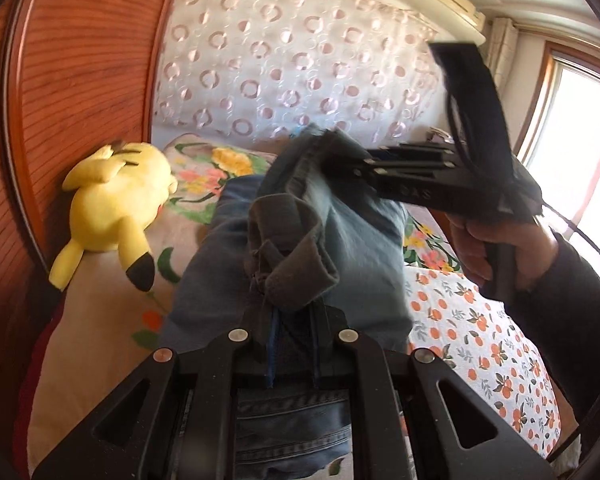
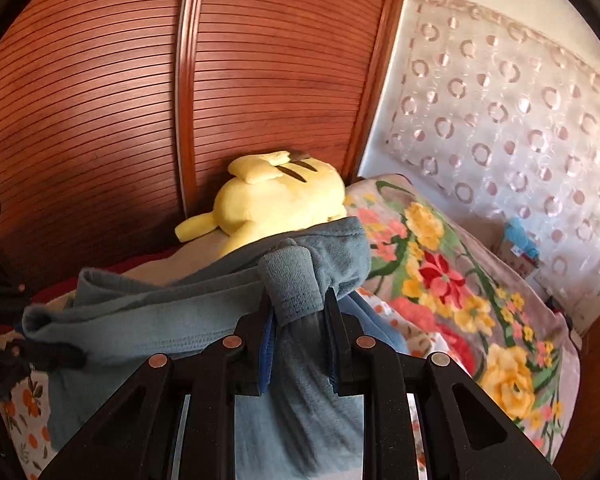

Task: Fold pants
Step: 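Lift the folded garment with both grippers and carry it onto the jeans stack, then open both grippers and release the garment on top of the stack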

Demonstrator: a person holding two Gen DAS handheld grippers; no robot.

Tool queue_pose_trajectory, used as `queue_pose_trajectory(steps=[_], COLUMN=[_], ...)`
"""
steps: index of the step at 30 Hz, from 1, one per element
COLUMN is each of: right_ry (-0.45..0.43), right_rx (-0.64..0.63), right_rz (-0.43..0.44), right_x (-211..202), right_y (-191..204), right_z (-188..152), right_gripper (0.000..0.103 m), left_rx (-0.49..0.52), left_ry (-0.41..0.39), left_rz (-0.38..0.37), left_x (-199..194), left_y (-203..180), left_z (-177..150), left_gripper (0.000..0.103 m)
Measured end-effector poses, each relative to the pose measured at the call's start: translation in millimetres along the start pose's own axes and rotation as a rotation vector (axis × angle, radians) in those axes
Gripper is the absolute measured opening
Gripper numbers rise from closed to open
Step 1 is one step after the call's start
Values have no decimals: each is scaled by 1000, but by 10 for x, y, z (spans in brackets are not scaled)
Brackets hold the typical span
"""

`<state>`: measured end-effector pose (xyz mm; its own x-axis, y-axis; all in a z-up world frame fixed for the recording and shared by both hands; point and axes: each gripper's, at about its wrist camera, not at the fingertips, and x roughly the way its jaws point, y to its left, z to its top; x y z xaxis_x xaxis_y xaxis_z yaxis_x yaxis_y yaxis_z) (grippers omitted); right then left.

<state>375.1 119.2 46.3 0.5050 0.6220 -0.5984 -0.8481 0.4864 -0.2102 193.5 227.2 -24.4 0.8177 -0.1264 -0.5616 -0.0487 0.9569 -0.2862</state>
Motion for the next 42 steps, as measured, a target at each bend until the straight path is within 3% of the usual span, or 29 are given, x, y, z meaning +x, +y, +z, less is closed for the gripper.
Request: queue_pose_trajectory(steps=[5,6,10,14,21,28,37,42], right_ry=[-6,-3,-12,-68,-113,-60,-15,-27], right_rx=[-25,-12,79,128,195,206,236,245], right_rz=[59,65,59,8,1,8,-20,-26], right_x=[273,314,355,204,-192,-203,69,8], right_y=[41,36,-164,-300,-381,-263,-336,-300], right_z=[150,157,74,-35,-374,-649,-532,-570], right_gripper=[23,28,42,43,43,43,43,43], left_rx=[-44,-52,-56,-28,46,91,100,72], left_ry=[31,34,19,-25,-59,-29,35,48], left_rz=[22,19,59,115,127,131,227,228], left_x=[-20,-35,-112,-186,-190,-21,155,163], left_y=[154,171,218,202,29,-119,24,100], left_z=[-96,-109,-156,-162,-60,-44,-125,-153], left_gripper=[17,17,33,49,50,50,51,51])
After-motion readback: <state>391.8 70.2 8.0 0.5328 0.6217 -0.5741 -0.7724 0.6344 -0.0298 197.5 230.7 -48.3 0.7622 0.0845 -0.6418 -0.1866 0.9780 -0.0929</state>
